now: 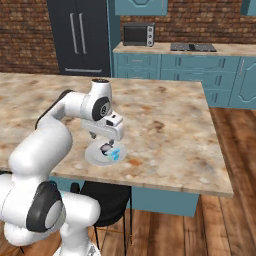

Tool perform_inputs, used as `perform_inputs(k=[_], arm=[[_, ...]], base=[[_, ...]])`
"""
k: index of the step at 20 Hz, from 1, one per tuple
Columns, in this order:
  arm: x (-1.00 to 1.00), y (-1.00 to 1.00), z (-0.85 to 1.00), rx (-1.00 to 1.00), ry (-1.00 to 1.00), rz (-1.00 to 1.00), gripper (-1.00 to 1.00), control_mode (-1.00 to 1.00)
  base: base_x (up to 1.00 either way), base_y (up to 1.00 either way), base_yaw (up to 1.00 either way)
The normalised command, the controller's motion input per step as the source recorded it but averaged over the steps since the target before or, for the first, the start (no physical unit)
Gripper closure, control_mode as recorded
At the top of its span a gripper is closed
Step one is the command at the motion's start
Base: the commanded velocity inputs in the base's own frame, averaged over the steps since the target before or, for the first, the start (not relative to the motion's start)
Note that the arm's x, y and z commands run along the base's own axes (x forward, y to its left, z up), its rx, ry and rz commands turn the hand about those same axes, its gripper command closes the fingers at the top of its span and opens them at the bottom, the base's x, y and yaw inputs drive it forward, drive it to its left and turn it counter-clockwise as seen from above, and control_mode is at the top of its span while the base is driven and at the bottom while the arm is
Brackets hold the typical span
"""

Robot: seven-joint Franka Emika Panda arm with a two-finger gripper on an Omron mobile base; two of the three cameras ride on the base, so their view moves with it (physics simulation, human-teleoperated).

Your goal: Place two yogurt containers on each plate.

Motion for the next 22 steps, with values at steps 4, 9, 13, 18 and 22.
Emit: perform_inputs(k=[4,9,13,18,22], arm=[[-1.00,0.69,0.59,-0.03,-0.12,0.12,-1.00,-1.00],[-1.00,0.68,0.25,-0.05,-0.11,0.04,-1.00,-1.00],[-0.78,0.61,0.05,-0.09,-0.08,0.03,-1.00,-1.00],[-0.05,0.76,-0.19,-0.22,0.19,0.03,-1.00,-1.00],[-0.10,0.87,-0.17,-0.33,0.16,0.00,-1.00,-1.00]], base=[[0.00,0.00,0.00],[0.00,0.00,0.00],[0.00,0.00,0.00],[0.00,0.00,0.00],[0.00,0.00,0.00]])
